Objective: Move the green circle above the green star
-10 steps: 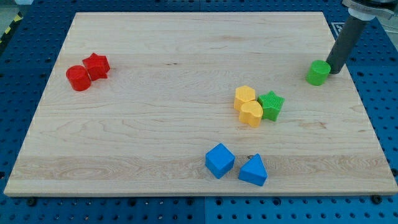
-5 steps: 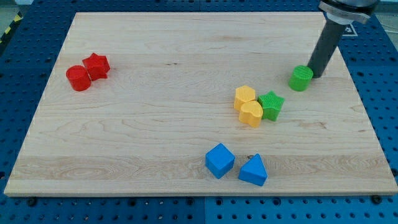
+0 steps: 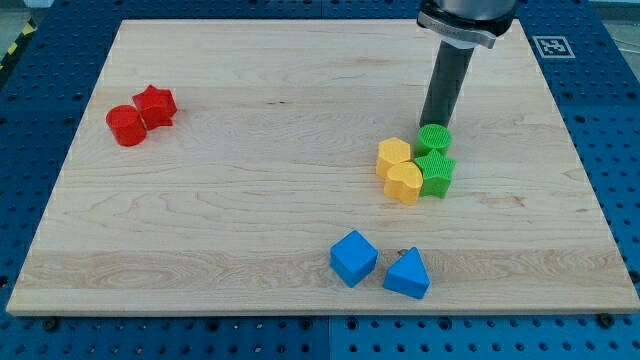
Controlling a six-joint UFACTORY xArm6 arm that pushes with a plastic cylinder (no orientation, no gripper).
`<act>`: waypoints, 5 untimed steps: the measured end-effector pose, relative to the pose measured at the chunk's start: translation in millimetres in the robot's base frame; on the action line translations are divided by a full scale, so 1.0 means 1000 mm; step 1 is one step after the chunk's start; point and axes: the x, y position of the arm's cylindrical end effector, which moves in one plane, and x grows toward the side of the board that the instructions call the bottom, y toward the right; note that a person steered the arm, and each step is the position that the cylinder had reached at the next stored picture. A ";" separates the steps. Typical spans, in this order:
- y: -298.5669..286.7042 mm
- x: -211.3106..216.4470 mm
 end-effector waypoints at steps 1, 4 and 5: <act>0.025 0.000; 0.059 0.000; 0.086 0.001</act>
